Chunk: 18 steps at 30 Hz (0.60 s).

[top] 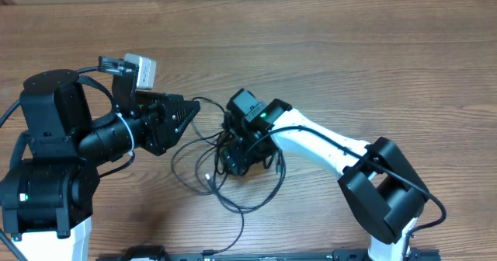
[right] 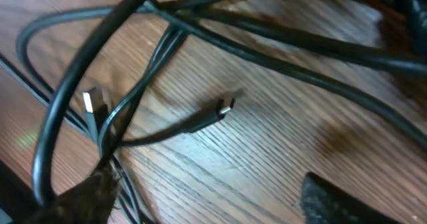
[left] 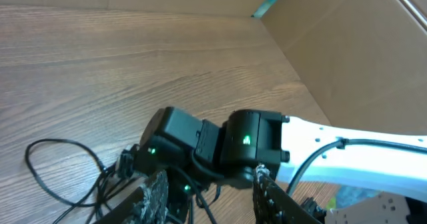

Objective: Untangle cables

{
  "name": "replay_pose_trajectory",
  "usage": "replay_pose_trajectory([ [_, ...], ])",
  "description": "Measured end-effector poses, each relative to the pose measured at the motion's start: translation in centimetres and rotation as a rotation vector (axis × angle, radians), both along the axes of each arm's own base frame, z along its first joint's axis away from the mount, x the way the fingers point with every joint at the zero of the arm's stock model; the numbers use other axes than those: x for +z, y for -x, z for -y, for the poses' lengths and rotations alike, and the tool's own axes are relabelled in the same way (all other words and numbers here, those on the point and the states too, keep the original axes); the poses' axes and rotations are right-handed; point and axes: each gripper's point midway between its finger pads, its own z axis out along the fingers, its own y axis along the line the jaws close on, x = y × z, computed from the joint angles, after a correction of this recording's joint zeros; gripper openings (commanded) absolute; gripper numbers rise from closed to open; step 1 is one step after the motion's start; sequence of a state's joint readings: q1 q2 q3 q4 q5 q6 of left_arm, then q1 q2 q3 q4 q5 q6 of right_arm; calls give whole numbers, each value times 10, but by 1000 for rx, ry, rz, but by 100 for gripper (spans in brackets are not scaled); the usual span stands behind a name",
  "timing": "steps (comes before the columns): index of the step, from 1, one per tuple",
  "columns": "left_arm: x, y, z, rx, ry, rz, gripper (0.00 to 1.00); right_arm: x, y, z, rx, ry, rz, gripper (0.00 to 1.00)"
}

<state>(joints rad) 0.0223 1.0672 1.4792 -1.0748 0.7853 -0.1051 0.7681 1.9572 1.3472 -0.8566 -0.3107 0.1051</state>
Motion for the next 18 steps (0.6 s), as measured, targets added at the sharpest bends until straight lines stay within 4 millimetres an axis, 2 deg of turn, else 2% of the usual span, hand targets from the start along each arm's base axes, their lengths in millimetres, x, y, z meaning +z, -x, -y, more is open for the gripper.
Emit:
replay_pose_trajectory([
  [4, -2, 0, 0, 0, 0, -11, 41, 0, -9, -2, -5, -3, 40, 90],
  [7, -5, -1, 0, 0, 0, -27, 41, 1, -22, 1, -32, -13, 69, 90],
  [11, -7, -2, 0, 0, 1, -36, 41, 2, -38, 17, -90, -22, 51, 88],
  [15, -9, -5, 0, 0, 1, -46, 41, 5, -46, 26, -130, -48, 20, 87],
  [18, -13, -9, 0, 0, 1, -61, 41, 10, -48, 22, -131, -75, 10, 87],
])
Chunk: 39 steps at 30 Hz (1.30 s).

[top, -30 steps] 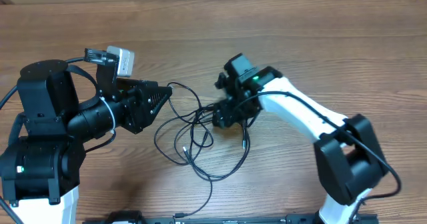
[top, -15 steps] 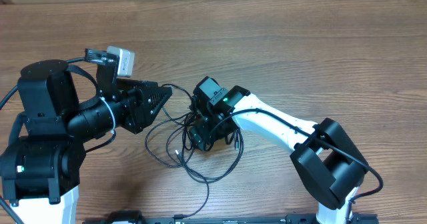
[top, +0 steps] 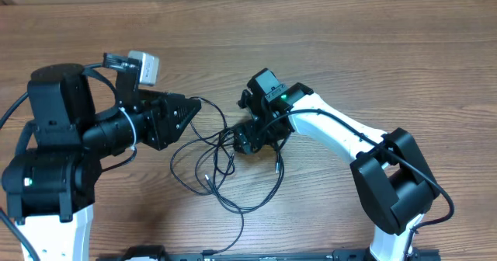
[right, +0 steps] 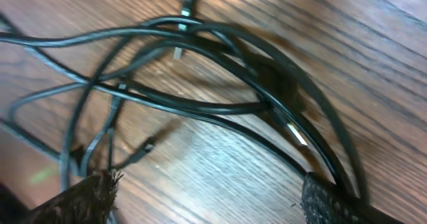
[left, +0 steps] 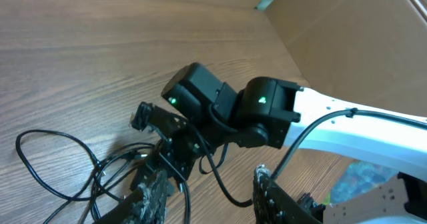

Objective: Untangle cables

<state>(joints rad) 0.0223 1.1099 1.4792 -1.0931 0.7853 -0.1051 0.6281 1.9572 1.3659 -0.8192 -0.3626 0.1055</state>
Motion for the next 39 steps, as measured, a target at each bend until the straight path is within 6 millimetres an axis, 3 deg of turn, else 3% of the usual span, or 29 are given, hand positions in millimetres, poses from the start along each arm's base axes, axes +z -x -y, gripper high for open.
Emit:
replay_pose_trajectory([
  [9, -8, -9, 0, -1, 1, -35, 40, 29, 0, -28, 37, -145, -28, 87],
  [23, -7, -9, 1, -5, 4, -28, 40, 26, 50, -62, 217, -119, -18, 79],
  [24, -7, -9, 1, -5, 4, -28, 40, 25, 52, -63, 225, -111, -11, 76],
  [25, -7, -9, 1, -7, 6, -28, 39, 24, 55, -65, 236, -101, -2, 66],
  [28, -6, -8, 2, -13, 11, -29, 39, 21, 59, -68, 260, -72, 26, 9],
  [29, -6, -8, 2, -14, 12, -30, 39, 20, 60, -68, 261, -65, 32, 4],
  [39, -6, -6, 3, -21, 19, -36, 39, 9, 48, -63, 249, -25, 51, 4],
])
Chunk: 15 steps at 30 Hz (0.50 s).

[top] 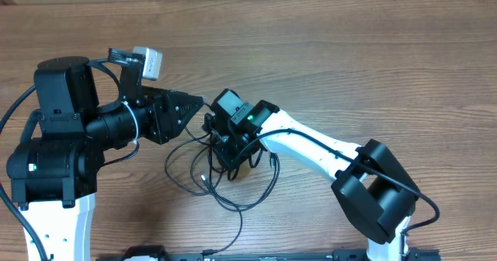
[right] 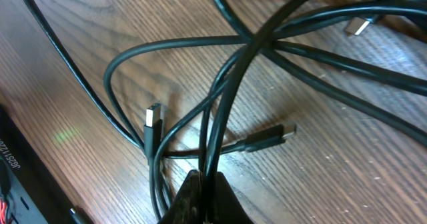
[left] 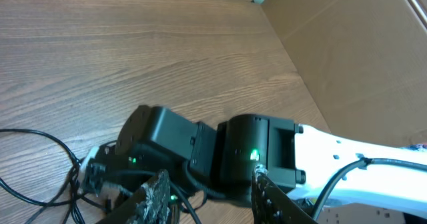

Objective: Untangle cables

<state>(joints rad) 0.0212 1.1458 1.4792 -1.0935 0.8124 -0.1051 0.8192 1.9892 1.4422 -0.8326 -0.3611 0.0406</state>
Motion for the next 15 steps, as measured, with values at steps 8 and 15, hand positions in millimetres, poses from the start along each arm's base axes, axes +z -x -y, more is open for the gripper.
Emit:
replay_pose_trajectory([
  [8, 0, 0, 0, 0, 0, -3, 38, 73, -53, 0, -41, -51, 106, 4],
  [15, -1, 1, 0, 0, 0, -10, 39, 161, -81, 19, -91, -39, 239, 4],
])
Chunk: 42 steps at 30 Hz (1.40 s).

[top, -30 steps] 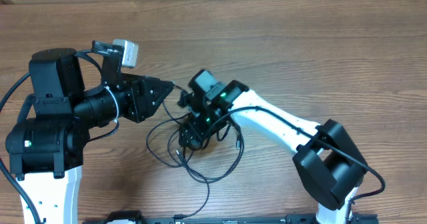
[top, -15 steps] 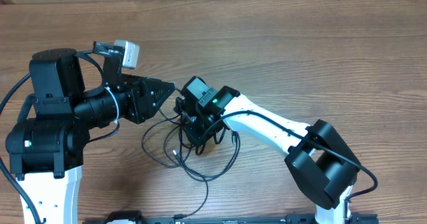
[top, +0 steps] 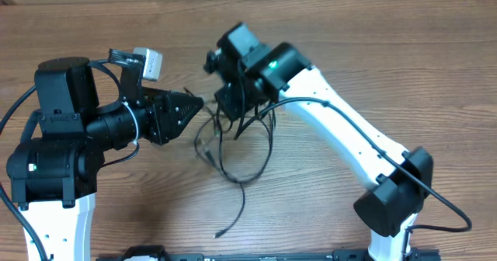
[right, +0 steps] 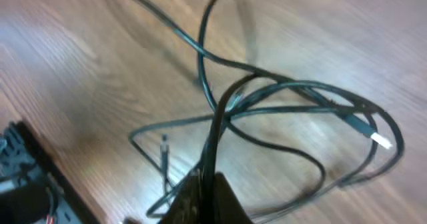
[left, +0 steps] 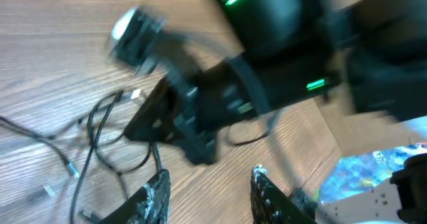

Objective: Untangle cables

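A tangle of thin black cables (top: 233, 148) hangs from my right gripper (top: 233, 109), which is raised above the wooden table and shut on a strand. In the right wrist view the pinched cable (right: 217, 127) runs up from the closed fingertips, with loops and a silver plug (right: 380, 141) dangling over the table. A loose end (top: 225, 230) trails toward the front edge. My left gripper (top: 194, 106) points at the bundle from the left, open and empty; its fingers (left: 157, 194) frame the right arm and cables (left: 100, 137).
The wooden table (top: 388, 51) is bordered by a cardboard wall at the back. The right arm's white link (top: 349, 144) crosses the middle right. A dark strip (top: 272, 255) runs along the front edge.
My right gripper, shut on the cables low at the table, has risen and moved toward the back, lifting the bundle so it hangs. The left gripper stays open in the same place.
My right gripper stood open over the cable pile, then open a little farther right above it. Then it was shut on strands at the pile's left part. Now it holds them lifted, the tangle stretched and a loose end trailing forward.
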{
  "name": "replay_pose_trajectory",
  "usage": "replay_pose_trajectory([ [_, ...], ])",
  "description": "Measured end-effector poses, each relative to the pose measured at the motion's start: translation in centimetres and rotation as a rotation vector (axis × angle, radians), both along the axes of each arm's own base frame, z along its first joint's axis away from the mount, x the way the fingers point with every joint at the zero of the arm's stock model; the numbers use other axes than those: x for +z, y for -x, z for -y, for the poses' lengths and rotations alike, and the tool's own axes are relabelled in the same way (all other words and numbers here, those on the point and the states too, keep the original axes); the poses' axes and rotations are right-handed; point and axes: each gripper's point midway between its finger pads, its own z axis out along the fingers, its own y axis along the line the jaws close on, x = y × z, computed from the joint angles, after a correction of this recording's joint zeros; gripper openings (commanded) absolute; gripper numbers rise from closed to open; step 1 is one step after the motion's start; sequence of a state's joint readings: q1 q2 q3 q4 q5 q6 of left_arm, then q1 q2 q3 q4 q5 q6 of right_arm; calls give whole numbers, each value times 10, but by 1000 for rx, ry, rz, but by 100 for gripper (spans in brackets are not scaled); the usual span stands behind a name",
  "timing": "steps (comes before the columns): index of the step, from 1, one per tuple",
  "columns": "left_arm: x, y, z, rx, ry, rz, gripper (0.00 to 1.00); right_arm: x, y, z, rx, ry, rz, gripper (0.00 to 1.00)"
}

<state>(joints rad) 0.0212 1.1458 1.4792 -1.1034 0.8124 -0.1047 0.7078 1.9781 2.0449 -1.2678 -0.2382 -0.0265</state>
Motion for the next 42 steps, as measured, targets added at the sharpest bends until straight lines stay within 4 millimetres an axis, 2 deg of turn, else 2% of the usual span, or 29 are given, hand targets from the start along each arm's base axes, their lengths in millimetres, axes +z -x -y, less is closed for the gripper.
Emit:
replay_pose_trajectory([
  [1, 0, 0, 0, 0, 0, 0, 39, 6, -1, 1, -3, -3, 13, 4],
  [9, -2, 2, 0, -14, -15, 3, 44, 96, -15, 15, -67, -48, 215, 4],
  [14, -12, 3, -5, -4, -64, -7, 45, 134, -19, 16, -109, -114, 292, 4],
  [17, -19, 1, -9, 6, -95, -11, 45, 148, -19, 17, -131, -147, 313, 4],
  [21, -40, -3, -11, 7, -118, -38, 44, 160, -17, 18, -146, -176, 327, 4],
  [28, -72, -16, -15, 17, -137, -55, 47, 179, -3, 19, -143, -244, 314, 4],
  [34, -82, -21, -12, 6, -138, -45, 47, 188, 14, 10, -86, -318, 259, 4],
  [35, -81, -21, -10, -1, -139, -36, 46, 189, 17, 8, -74, -332, 244, 4],
  [36, -79, -22, -7, -10, -140, -26, 35, 190, 20, 5, -58, -348, 227, 4],
  [37, -78, -22, -4, -18, -138, -18, 12, 191, 25, 2, -41, -366, 209, 4],
  [38, -77, -22, -1, -26, -138, -9, 4, 192, 29, -1, -25, -382, 192, 4],
  [42, -73, -23, 8, -62, -145, 31, 4, 195, 41, -7, 24, -428, 140, 4],
])
